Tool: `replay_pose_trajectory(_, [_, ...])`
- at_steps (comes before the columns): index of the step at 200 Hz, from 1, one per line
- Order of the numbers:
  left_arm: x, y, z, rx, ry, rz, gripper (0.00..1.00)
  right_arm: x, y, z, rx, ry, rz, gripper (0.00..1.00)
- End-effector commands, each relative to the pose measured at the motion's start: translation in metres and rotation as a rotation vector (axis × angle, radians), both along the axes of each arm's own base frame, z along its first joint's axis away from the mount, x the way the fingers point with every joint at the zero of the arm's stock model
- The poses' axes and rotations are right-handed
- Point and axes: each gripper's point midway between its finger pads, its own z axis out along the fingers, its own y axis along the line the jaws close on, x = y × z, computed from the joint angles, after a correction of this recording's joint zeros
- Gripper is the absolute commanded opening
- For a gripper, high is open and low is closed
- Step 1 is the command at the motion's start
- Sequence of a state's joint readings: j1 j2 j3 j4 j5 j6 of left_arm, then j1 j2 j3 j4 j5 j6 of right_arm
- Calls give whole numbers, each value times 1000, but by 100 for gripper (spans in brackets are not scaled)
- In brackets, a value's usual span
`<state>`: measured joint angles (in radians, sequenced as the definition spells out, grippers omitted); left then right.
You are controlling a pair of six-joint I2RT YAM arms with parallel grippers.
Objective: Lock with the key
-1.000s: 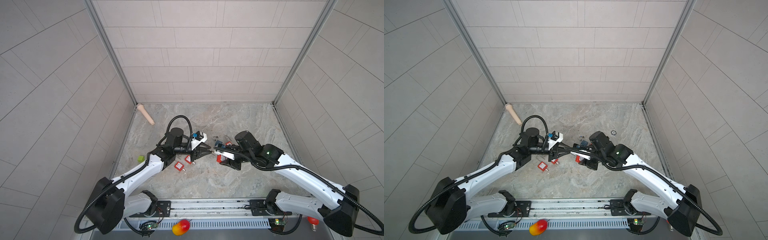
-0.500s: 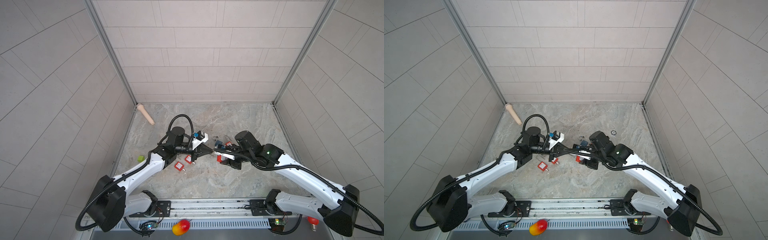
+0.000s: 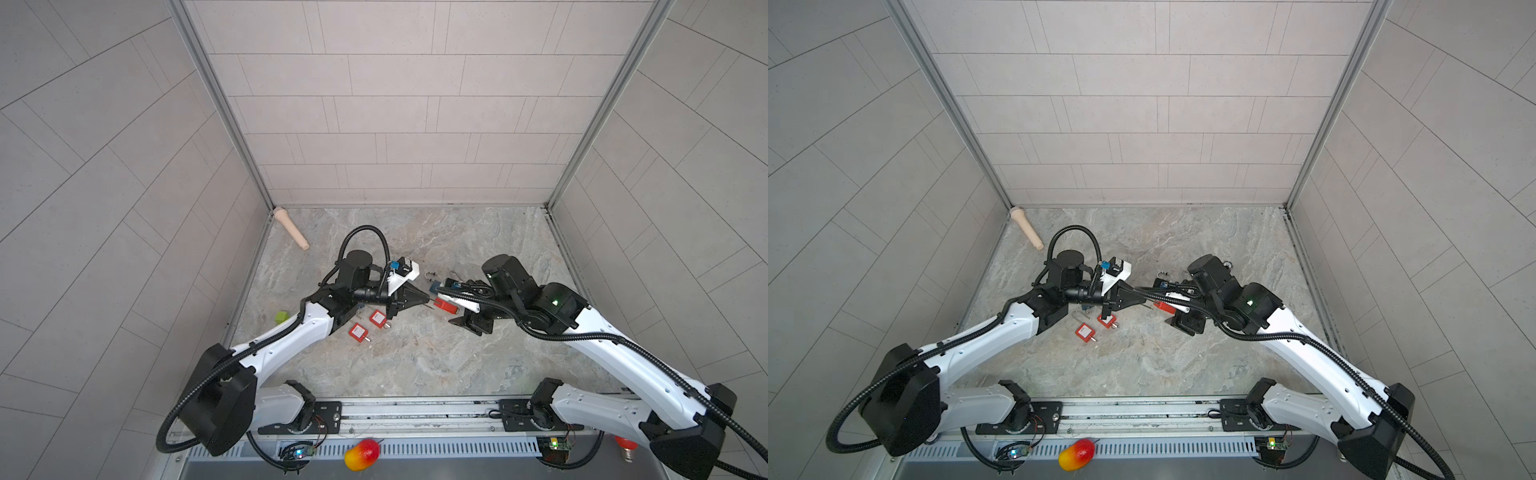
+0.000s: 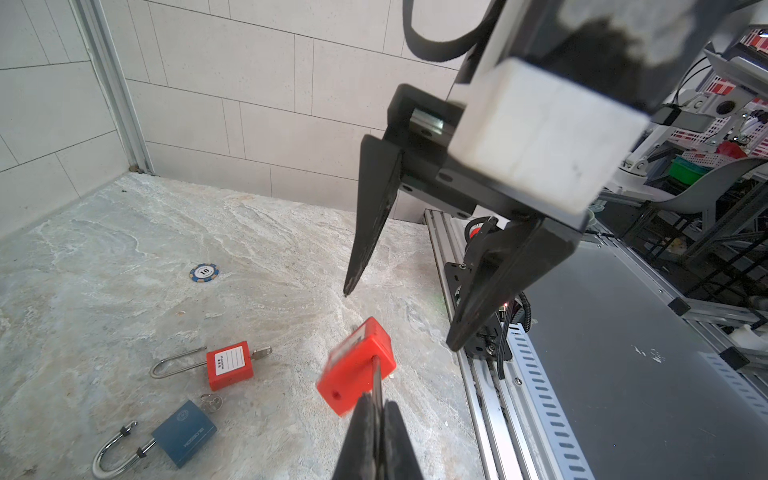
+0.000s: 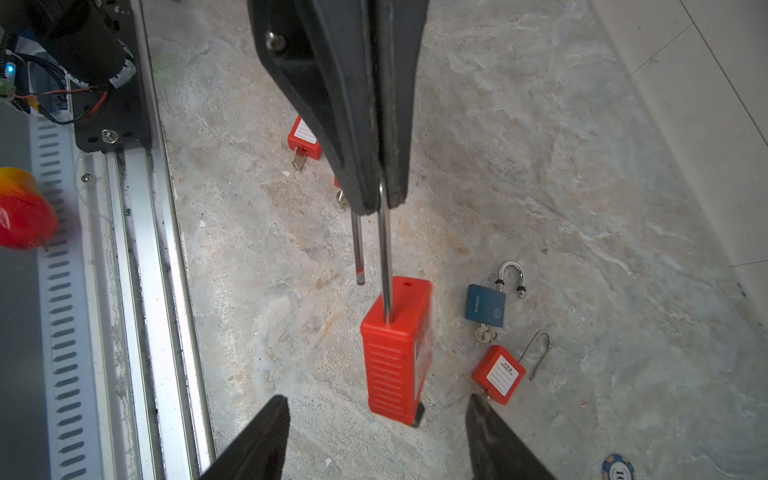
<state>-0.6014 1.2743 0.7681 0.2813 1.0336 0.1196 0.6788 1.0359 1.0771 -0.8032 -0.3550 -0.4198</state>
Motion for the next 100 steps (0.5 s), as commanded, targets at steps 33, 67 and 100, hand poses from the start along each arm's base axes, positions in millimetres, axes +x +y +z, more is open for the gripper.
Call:
replay_pose_trajectory(33, [-3,-14,37,-112,-71,-40,0,-5,-18,-8,-17,19,-45,68])
replay_pose_trajectory(67, [-8,-20,43,-128,-75,-61,0,1,-12,-10,5,20,-25,65])
replay_pose_trajectory(100, [-12,-22,43,-131,-78,-75,0,10,-10,-14,-6,-7,-12,59])
